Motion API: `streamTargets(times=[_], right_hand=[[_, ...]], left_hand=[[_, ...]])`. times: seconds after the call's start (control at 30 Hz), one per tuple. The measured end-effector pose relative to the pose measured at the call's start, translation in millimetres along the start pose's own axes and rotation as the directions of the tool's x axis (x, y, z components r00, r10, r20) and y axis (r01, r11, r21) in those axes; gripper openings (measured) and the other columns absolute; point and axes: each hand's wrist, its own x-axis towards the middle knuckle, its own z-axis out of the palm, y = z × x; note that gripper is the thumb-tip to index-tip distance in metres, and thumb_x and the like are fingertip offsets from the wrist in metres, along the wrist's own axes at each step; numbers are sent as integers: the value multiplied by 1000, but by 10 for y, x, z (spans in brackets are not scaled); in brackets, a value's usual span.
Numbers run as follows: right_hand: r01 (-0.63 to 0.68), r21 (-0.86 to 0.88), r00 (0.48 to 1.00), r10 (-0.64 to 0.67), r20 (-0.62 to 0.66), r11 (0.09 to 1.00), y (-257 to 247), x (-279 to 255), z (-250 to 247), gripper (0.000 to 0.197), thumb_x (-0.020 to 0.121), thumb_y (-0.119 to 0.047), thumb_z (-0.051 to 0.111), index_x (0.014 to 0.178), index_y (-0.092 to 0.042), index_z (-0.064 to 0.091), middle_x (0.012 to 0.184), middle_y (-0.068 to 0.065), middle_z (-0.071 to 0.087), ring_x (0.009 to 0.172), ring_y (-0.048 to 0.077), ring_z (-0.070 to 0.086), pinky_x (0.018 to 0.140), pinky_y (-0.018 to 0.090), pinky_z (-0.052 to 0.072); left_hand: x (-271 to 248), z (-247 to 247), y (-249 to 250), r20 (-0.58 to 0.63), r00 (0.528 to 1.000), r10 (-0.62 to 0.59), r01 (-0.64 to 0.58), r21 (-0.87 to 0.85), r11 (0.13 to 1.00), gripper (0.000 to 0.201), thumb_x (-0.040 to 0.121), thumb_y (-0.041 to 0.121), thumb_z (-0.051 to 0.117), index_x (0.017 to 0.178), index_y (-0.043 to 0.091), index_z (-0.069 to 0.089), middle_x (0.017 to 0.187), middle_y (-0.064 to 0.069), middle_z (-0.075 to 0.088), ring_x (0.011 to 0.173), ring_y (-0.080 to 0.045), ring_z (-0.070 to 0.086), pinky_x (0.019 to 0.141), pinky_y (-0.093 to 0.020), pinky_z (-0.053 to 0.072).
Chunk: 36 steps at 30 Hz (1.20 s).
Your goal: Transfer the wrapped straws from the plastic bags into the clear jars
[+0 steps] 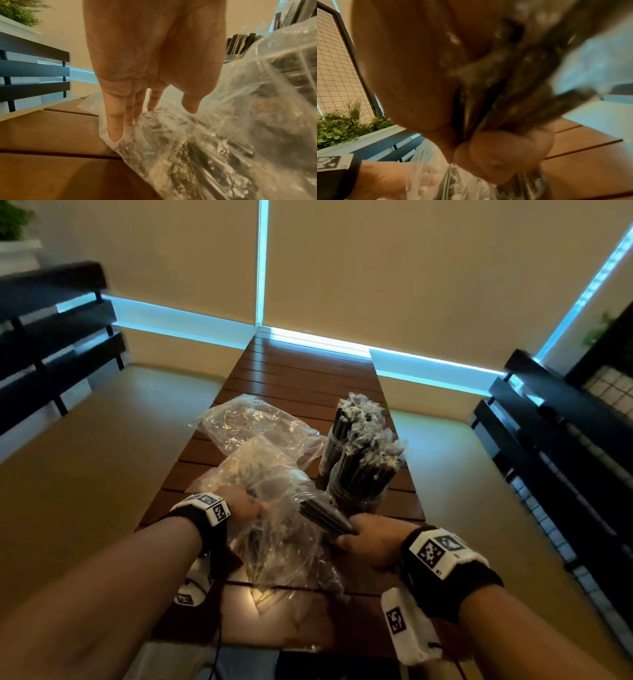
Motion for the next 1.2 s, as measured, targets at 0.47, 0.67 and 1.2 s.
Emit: streamTargets(times=[0.47, 0.67, 1.2], right_hand=[[234, 211, 951, -178, -253, 949, 336, -1066, -346, 19, 102, -36, 45, 111, -20, 50, 77, -4, 51, 60, 10, 51, 56, 27, 47], [491, 137, 694, -292, -658, 860, 33, -761, -99, 15, 101, -31, 46, 110, -20, 44, 78, -7, 60, 64, 10, 57, 53, 22, 41], [510, 41, 446, -223, -867, 859, -564, -245, -306, 54, 94, -36, 57, 132, -29, 19, 117, 5, 61, 99, 25, 63, 79, 45, 54]], left_hand=[[-482, -172, 224, -54, 993, 104, -84, 293, 953, 36, 89, 36, 62, 117, 14, 65, 120, -9, 67, 108, -25, 64, 87, -30, 52], [-1224, -646, 833, -423, 856, 298, -502, -537, 678, 78, 92, 71, 22, 109, 13, 70, 110, -1, 72, 96, -14, 68, 90, -36, 50], [-1731, -1465, 2040, -530, 846, -64, -534, -843, -67, 45, 91, 55, 60, 70, 18, 44, 55, 0, 30, 46, -13, 35, 50, -28, 41]])
